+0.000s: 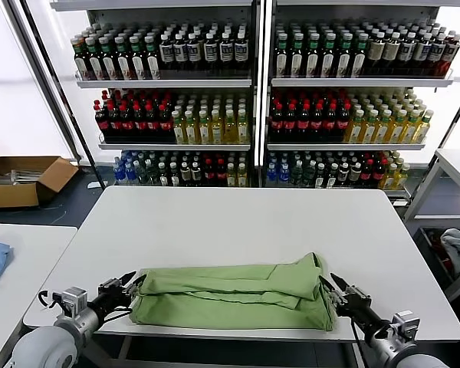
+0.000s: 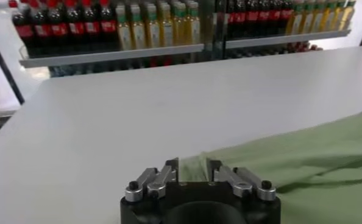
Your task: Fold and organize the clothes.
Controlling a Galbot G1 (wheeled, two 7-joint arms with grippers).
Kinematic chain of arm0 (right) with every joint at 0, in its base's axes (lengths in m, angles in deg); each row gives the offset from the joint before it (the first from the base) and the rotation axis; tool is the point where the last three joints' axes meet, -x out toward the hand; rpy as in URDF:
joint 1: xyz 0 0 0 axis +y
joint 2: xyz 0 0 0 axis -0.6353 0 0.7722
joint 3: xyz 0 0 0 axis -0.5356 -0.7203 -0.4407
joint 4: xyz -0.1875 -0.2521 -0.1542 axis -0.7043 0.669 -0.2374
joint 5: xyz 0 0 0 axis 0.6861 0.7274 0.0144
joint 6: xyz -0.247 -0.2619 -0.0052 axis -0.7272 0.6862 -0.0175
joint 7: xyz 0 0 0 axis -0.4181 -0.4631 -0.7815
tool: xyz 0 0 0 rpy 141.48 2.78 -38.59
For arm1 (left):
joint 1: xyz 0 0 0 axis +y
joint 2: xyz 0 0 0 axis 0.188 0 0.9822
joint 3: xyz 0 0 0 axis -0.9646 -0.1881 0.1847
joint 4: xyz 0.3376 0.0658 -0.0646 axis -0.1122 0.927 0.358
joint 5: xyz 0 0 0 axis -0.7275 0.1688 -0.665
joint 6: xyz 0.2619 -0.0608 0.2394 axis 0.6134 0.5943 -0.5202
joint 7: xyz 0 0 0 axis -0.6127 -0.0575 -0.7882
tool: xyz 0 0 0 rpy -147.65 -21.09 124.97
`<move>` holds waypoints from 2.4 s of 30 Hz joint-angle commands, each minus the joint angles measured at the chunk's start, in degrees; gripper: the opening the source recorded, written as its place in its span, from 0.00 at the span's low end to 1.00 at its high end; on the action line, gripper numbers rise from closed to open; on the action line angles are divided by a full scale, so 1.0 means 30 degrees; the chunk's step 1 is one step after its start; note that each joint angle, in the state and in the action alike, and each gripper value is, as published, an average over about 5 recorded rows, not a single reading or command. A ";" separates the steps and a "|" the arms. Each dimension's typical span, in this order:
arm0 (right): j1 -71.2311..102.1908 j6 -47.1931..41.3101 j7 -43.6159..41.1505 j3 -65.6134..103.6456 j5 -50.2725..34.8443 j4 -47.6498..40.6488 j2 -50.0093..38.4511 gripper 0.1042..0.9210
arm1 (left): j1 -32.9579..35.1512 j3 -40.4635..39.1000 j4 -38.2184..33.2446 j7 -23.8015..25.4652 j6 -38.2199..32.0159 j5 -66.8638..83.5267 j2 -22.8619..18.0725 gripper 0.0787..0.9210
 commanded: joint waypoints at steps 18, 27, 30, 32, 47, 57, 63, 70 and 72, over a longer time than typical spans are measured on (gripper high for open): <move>0.0526 0.3537 -0.1410 0.2239 -0.0030 -0.1428 -0.0249 0.88 | 0.1352 -0.3028 -0.0480 -0.6699 -0.1885 -0.1070 -0.4403 0.85; 0.0532 0.3483 -0.1329 0.2197 -0.0057 -0.1266 -0.0282 0.88 | 0.1411 -0.3352 -0.0400 -0.6728 -0.1511 -0.0433 -0.4367 0.55; 0.0537 0.3489 -0.1321 0.2246 -0.0074 -0.1278 -0.0288 0.88 | 0.1580 -0.3338 -0.0590 -0.6725 -0.1638 -0.0595 -0.4274 0.45; 0.0521 0.3492 -0.1320 0.2236 -0.0077 -0.1287 -0.0256 0.88 | 0.1734 -0.3336 -0.0757 -0.6681 -0.1879 -0.0893 -0.4194 0.37; 0.0046 0.3369 -0.1432 0.1878 -0.0395 -0.0966 -0.0492 0.88 | 0.2319 0.0146 -0.1403 -0.4776 -0.3450 -0.1484 -0.2384 0.02; -0.0180 0.3167 -0.1351 0.1744 -0.0706 -0.0564 -0.0745 0.88 | 0.0894 0.6515 0.3235 -0.1659 -0.3230 0.1107 0.1562 0.02; -0.0185 0.3050 -0.1283 0.1912 -0.1076 -0.0242 -0.1021 0.88 | 0.0035 0.7356 0.4436 -0.1184 -0.2733 0.2533 0.3977 0.02; -0.0493 0.3000 -0.1268 0.1846 -0.1344 -0.0299 -0.1323 0.88 | -0.0346 0.4150 -0.2190 -0.3436 -0.1584 0.5579 0.2724 0.02; -0.0549 0.2972 -0.1252 0.1821 -0.1340 -0.0282 -0.1329 0.88 | -0.0738 0.2360 -0.3466 -0.4008 -0.1640 0.5469 0.2250 0.02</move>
